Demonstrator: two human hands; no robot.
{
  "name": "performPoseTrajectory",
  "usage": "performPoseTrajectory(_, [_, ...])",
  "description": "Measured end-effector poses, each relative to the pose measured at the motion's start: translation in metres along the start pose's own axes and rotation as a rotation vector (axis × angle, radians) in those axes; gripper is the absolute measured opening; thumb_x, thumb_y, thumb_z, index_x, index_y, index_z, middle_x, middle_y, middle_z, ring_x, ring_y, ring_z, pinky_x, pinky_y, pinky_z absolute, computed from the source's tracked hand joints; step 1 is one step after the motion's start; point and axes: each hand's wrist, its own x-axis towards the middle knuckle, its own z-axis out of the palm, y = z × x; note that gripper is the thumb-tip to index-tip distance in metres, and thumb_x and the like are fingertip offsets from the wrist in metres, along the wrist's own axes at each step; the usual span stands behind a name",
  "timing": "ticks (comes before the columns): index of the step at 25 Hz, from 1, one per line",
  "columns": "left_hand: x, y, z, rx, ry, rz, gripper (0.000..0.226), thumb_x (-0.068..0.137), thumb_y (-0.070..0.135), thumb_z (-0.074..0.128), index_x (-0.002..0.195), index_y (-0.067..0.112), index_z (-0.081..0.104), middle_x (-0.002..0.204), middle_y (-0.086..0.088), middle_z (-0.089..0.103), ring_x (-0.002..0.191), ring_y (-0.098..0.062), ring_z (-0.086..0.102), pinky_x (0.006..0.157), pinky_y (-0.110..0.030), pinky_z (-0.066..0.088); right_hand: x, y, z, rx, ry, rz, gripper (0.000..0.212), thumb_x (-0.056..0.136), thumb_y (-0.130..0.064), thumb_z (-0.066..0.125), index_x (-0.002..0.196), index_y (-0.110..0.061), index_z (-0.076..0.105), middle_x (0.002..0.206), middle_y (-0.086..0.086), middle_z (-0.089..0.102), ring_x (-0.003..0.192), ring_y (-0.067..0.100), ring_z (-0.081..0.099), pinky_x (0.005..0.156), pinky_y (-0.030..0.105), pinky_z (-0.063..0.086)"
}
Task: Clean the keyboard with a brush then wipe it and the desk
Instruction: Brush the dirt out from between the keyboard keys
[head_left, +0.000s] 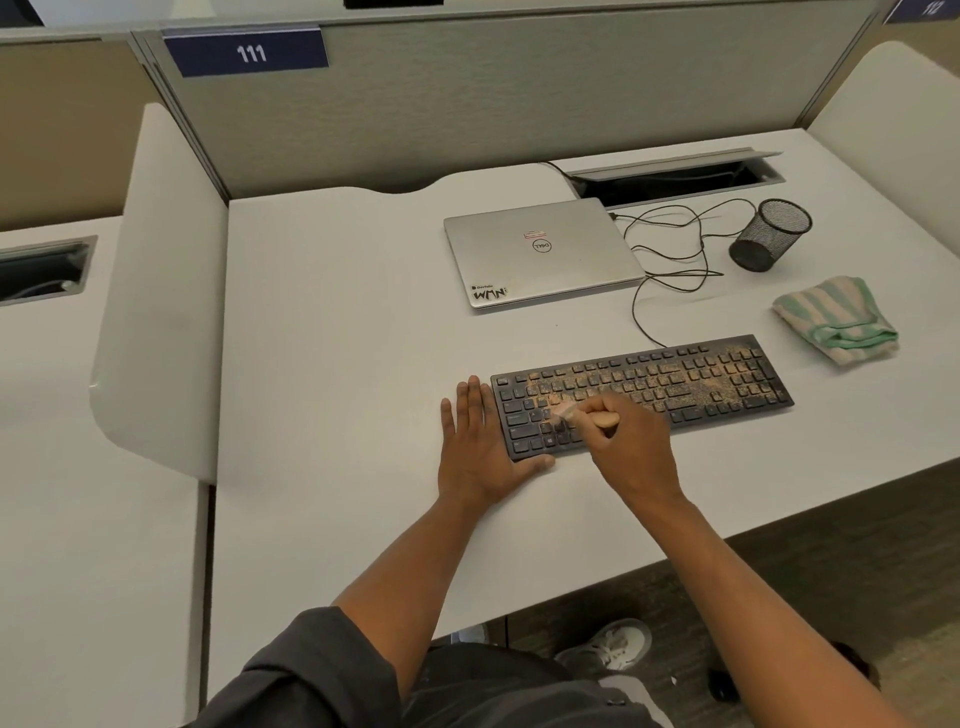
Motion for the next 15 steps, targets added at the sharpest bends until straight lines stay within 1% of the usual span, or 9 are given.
performPoseTrajectory(1, [0.0,0.0,0.001,0.005,0.004,0.002,0.141,0.067,0.103,0.02,0.159,0.002,-0.012,0.167,-0.019,-0.016,0.154,-0.029,-0.021,0.124,-0.052,-0.013,-0.004,-0.001,0.003,0.039,-0.01,-0.029,0.001,0.088,-0.019,0.074,0.089,-0.018,0.075,0.075,-0.014,0.069,0.068,-0.002,0.063,0.056,0.012,0.045])
performPoseTrajectory(3, [0.0,-0.002,0.002,0.006,0.02,0.01,0.139,0.068,0.103,0.019,0.159,0.003,-0.012,0.167,-0.018,-0.017,0.154,-0.028,-0.022,0.124,-0.052,-0.012,-0.013,0.0,0.014,0.059,-0.07,-0.055,0.013,0.088,-0.021,0.075,0.1,-0.018,0.078,0.087,-0.009,0.075,0.075,0.0,0.066,0.064,0.017,0.053])
performPoseTrajectory(5, [0.001,-0.001,0.003,0.002,0.019,0.009,0.137,0.07,0.102,0.021,0.159,0.003,-0.013,0.167,-0.017,-0.019,0.154,-0.028,-0.024,0.124,-0.052,-0.012,-0.019,0.009,0.021,0.033,-0.073,-0.022,0.02,0.089,-0.024,0.074,0.108,-0.016,0.077,0.094,-0.006,0.076,0.081,0.005,0.068,0.071,0.025,0.057])
performPoseTrajectory(7, [0.001,0.0,0.002,0.013,0.024,0.008,0.137,0.071,0.102,0.023,0.159,0.004,-0.013,0.167,-0.017,-0.02,0.153,-0.028,-0.024,0.124,-0.051,-0.014,-0.019,0.017,0.019,-0.023,0.005,-0.009,0.02,0.091,-0.023,0.072,0.109,-0.015,0.076,0.093,-0.004,0.076,0.08,0.008,0.068,0.07,0.031,0.059])
performPoseTrajectory(9, [0.001,0.0,0.001,0.017,0.008,0.003,0.137,0.071,0.102,0.023,0.159,0.005,-0.014,0.167,-0.017,-0.02,0.153,-0.027,-0.024,0.124,-0.05,-0.014,-0.017,0.023,0.014,-0.056,0.062,-0.029,0.019,0.092,-0.021,0.071,0.11,-0.014,0.075,0.093,-0.002,0.075,0.079,0.011,0.067,0.067,0.033,0.06])
performPoseTrajectory(10, [0.001,0.0,0.0,0.021,0.005,-0.001,0.136,0.071,0.102,0.022,0.159,0.005,-0.014,0.167,-0.016,-0.02,0.153,-0.027,-0.024,0.124,-0.05,-0.014,-0.016,0.023,0.014,-0.041,0.063,-0.048,0.02,0.092,-0.02,0.071,0.11,-0.014,0.075,0.094,-0.002,0.075,0.08,0.011,0.067,0.067,0.031,0.06])
performPoseTrajectory(12, [0.001,0.001,0.001,0.028,0.006,-0.002,0.135,0.071,0.102,0.019,0.159,0.005,-0.014,0.167,-0.016,-0.02,0.153,-0.026,-0.025,0.124,-0.05,-0.014,-0.018,0.02,0.019,0.002,0.004,-0.105,0.02,0.092,-0.022,0.071,0.111,-0.014,0.075,0.096,-0.003,0.076,0.083,0.009,0.067,0.07,0.028,0.059])
performPoseTrajectory(14, [0.001,0.001,0.002,0.022,0.006,-0.005,0.133,0.073,0.101,0.018,0.159,0.006,-0.014,0.167,-0.014,-0.021,0.153,-0.025,-0.026,0.124,-0.05,-0.012,-0.021,0.017,0.027,-0.002,-0.055,-0.144,0.02,0.092,-0.024,0.069,0.109,-0.016,0.075,0.095,-0.003,0.075,0.082,0.01,0.067,0.071,0.03,0.059])
performPoseTrajectory(15, [0.001,0.001,0.002,0.027,0.013,-0.008,0.133,0.073,0.101,0.019,0.159,0.006,-0.014,0.167,-0.014,-0.021,0.153,-0.025,-0.026,0.125,-0.05,-0.013,-0.022,0.02,0.029,-0.016,-0.051,-0.142,0.019,0.092,-0.024,0.069,0.108,-0.016,0.075,0.094,-0.002,0.075,0.081,0.011,0.067,0.07,0.032,0.058])
